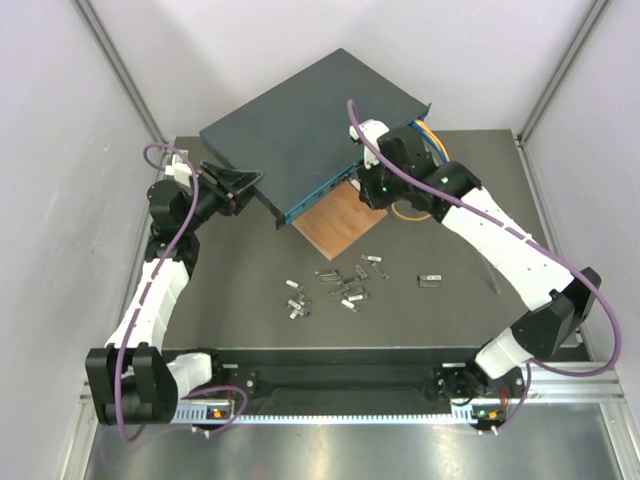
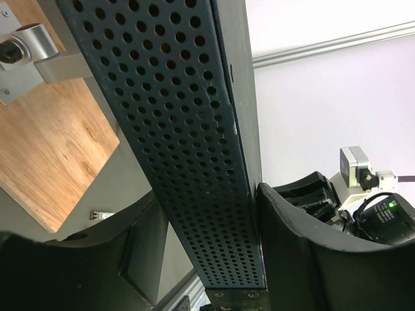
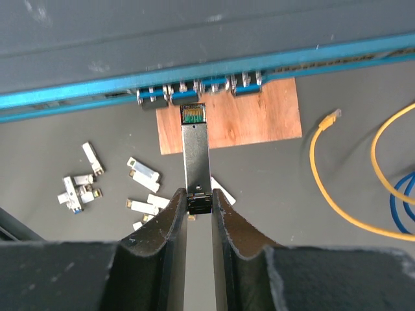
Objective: Insert the plug into the switch port
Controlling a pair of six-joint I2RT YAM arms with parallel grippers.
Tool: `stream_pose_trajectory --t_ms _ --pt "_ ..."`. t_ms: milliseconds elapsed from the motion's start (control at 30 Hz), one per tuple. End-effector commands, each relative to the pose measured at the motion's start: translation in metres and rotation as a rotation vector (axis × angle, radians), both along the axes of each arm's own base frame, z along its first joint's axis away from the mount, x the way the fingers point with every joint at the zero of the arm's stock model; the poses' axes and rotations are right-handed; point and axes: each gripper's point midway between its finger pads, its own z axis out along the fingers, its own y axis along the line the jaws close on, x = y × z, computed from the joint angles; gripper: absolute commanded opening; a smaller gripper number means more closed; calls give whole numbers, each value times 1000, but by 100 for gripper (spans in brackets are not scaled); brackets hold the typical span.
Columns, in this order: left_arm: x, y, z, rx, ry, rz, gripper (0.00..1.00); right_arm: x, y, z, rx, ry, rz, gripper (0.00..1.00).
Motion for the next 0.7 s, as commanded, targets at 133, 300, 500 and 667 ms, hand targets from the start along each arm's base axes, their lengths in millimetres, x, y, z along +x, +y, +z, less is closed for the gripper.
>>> stream_pose_trajectory --t_ms 133,300,500,667 --pt "5 0 14 40 -94 14 0 14 4 30 57 -66 -33 0" --pt "4 0 15 41 -98 14 0 14 9 30 56 -67 -17 0" --pt "5 0 13 41 -96 14 0 13 14 27 49 -66 1 0" --pt "5 0 14 41 -100 13 0 11 20 28 50 -77 22 0"
